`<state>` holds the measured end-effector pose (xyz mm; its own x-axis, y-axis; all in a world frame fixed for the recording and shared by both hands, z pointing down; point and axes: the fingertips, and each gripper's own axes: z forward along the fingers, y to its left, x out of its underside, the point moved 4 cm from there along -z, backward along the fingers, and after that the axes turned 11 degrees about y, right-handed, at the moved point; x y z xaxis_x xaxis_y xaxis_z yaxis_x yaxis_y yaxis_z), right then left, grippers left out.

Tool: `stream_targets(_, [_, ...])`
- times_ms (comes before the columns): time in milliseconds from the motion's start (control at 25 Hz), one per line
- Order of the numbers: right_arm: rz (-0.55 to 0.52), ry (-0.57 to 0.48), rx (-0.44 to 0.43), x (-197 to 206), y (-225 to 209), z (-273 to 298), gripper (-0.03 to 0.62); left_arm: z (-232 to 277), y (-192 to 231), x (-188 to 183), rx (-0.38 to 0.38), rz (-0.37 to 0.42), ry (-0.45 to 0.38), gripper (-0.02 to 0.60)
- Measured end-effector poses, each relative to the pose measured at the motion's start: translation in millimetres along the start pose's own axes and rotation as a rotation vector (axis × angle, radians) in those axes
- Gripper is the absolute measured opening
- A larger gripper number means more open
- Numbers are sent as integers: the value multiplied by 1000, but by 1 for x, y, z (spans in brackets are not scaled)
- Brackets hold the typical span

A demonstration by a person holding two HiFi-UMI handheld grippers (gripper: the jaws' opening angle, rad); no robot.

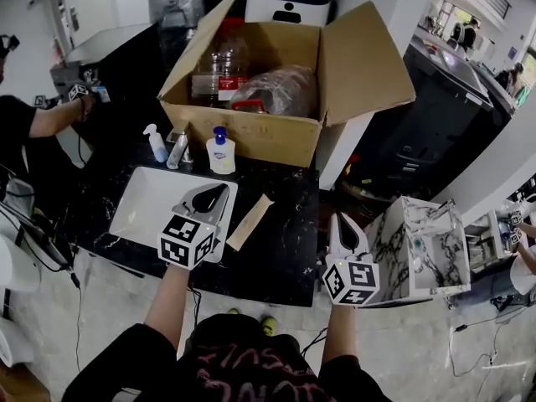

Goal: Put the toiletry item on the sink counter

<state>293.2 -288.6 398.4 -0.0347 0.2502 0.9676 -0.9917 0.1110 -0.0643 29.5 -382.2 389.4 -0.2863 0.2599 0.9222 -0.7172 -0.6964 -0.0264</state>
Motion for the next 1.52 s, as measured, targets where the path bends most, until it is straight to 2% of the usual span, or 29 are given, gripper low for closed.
stream_targets(760, [-38,-11,1,-15,-5,2,10,-21,5,-43,-35,37,-125,-2])
stream_targets(1520, [-51,-35,4,-26,-10,1,9,-29,3,-54,-44,52,-148,0])
